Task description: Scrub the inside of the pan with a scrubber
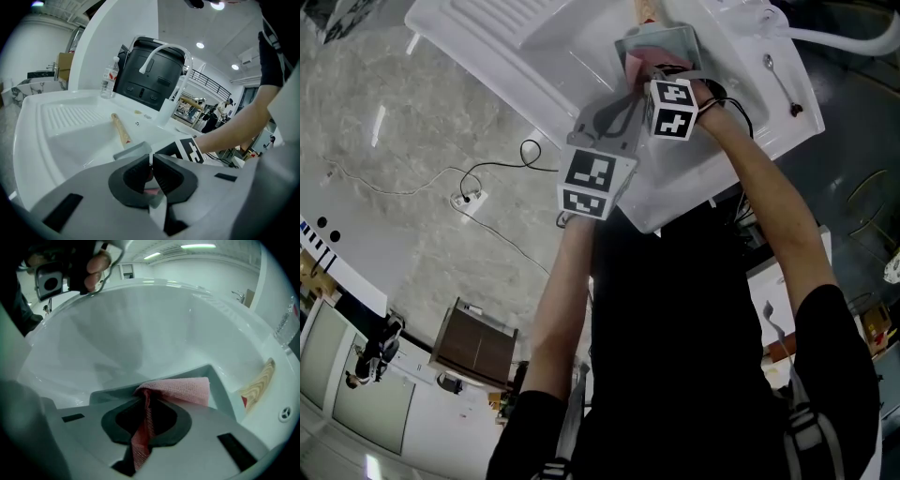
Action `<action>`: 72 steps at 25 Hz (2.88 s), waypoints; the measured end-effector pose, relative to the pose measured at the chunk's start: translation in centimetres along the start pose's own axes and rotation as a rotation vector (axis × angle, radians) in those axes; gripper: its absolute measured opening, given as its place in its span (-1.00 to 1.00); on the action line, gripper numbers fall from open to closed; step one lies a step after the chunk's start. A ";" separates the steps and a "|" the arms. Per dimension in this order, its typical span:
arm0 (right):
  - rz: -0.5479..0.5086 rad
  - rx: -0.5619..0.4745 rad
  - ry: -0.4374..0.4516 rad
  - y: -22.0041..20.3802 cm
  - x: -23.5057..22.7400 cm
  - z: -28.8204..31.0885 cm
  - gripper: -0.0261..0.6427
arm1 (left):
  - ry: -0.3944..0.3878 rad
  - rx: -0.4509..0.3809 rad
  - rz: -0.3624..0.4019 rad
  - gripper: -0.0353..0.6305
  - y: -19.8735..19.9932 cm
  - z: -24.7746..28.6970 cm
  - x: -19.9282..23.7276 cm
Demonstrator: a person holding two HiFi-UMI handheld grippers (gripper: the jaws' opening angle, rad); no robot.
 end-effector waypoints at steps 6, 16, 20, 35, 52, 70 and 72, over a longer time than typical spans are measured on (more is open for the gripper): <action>-0.009 -0.055 -0.087 0.8 -3.9 -0.3 -0.78 | -0.001 0.014 0.030 -0.75 -0.4 -0.1 -0.6; -0.129 0.034 -0.293 -0.5 -8.1 -2.0 -0.78 | 0.024 0.004 0.009 -0.75 -0.3 -0.1 -0.1; -0.210 0.163 -0.363 -2.5 -8.3 -3.4 -0.78 | 0.038 0.024 0.033 -0.75 -0.6 -0.1 -0.1; -0.036 0.276 -0.133 -6.0 1.6 -4.0 -0.77 | 0.178 0.018 -0.008 -0.75 -1.1 -0.5 0.6; 0.175 -0.189 -0.395 4.7 3.3 -17.0 -0.77 | 0.233 -0.092 -0.011 -0.75 3.4 -8.2 -1.7; 0.699 -0.582 -0.842 18.6 15.8 -24.6 -0.77 | -0.180 -0.220 0.161 -0.75 6.7 -24.2 -2.3; 0.732 -0.624 -0.901 20.4 17.4 -26.0 -0.77 | -0.214 -0.254 0.185 -0.75 7.7 -26.9 -2.4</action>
Point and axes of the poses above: the fingertips, and each gripper's own axes: z forward along the fingers, x to its left, y out of its top, the point moved 3 cm from there along -z, backward along the fingers, and after that the axes turned 11 degrees about -x, right-handed, at the moved point
